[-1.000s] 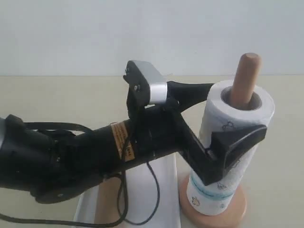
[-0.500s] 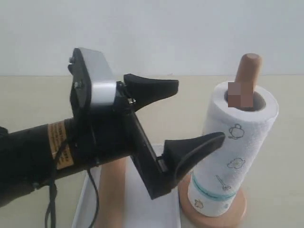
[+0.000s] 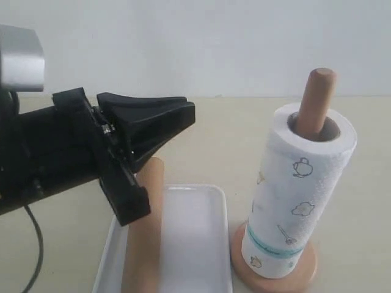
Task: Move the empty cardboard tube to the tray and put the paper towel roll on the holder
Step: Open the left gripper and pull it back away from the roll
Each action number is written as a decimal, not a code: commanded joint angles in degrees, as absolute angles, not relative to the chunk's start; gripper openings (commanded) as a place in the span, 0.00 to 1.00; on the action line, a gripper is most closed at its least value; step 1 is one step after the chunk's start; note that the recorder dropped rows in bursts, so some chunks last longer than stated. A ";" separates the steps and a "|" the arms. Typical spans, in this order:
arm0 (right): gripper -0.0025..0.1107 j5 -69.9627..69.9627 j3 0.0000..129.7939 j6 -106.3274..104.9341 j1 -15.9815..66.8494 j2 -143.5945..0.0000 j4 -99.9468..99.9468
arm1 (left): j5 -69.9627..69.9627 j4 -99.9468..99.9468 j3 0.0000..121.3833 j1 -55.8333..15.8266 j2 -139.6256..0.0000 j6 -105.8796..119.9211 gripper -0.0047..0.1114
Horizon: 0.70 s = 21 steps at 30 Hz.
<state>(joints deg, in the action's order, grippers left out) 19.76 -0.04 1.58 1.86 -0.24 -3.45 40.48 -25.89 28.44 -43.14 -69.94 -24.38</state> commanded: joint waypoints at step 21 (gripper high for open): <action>0.02 19.34 0.00 1.32 1.66 0.00 -3.39 | 13.62 -26.93 28.20 -42.90 -49.03 -19.49 0.09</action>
<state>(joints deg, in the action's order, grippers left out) 19.76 -0.04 1.58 1.86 -0.24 -3.45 13.78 -26.11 28.44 -43.02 -49.60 -20.96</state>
